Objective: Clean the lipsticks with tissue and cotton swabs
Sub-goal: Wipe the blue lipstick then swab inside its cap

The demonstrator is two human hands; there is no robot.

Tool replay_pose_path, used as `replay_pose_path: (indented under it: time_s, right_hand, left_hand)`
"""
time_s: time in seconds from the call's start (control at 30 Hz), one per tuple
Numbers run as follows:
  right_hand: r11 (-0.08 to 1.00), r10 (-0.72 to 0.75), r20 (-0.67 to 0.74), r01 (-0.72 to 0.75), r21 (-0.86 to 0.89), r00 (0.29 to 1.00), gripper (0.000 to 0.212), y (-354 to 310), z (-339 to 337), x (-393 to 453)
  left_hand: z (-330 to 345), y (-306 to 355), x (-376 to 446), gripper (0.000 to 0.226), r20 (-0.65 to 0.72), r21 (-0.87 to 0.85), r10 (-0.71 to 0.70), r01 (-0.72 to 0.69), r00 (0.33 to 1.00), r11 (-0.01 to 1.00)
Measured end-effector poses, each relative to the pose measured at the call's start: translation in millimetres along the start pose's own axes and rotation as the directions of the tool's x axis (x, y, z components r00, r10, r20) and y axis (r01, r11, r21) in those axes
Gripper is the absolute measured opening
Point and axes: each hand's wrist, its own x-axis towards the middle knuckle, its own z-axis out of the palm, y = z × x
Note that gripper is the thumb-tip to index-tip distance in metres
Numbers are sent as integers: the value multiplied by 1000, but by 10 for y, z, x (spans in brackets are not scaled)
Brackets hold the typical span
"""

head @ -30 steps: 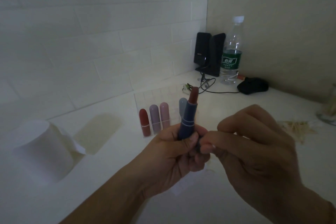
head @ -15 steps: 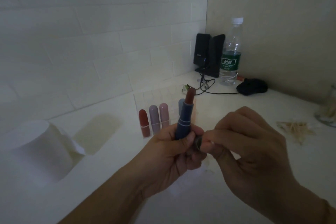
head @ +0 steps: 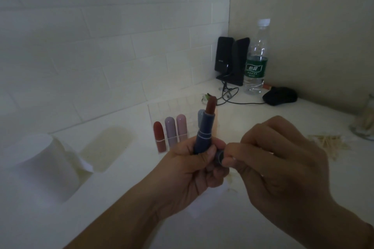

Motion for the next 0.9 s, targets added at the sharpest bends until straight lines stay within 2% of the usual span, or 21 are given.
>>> replay_pose_path:
  time_s: [0.1, 0.23, 0.37, 0.57, 0.63, 0.77, 0.9]
  right_hand:
    - [1000, 2, -29, -1, 19, 1000, 5, 18, -1, -14]
    - [985, 42, -41, -34, 168, 998, 1, 21, 28, -41]
    - [937, 130, -41, -109, 331, 991, 21, -13, 53, -22]
    - [987, 107, -112, -92, 130, 988, 20, 23, 33, -22]
    - [987, 90, -108, -74, 141, 990, 18, 3, 43, -25]
    - [955, 102, -47, -85, 285, 994, 19, 7, 56, -32]
    - [986, 97, -80, -84, 147, 992, 18, 39, 30, -22]
  left_hand:
    - [-7, 0, 8, 21, 14, -44, -14, 14, 1000, 999]
    - [10, -2, 0, 22, 34, -91, -13, 16, 999, 996]
    - [3, 21, -12, 21, -29, -91, 19, -22, 999, 996]
    - [9, 20, -7, 21, 9, -82, -5, 6, 1000, 997]
    - [21, 16, -6, 21, 19, -80, -4, 6, 1000, 997]
    - [15, 33, -17, 16, -27, -80, 14, -16, 1000, 997]
    - [10, 21, -10, 18, -14, -48, 0, -1, 1000, 999]
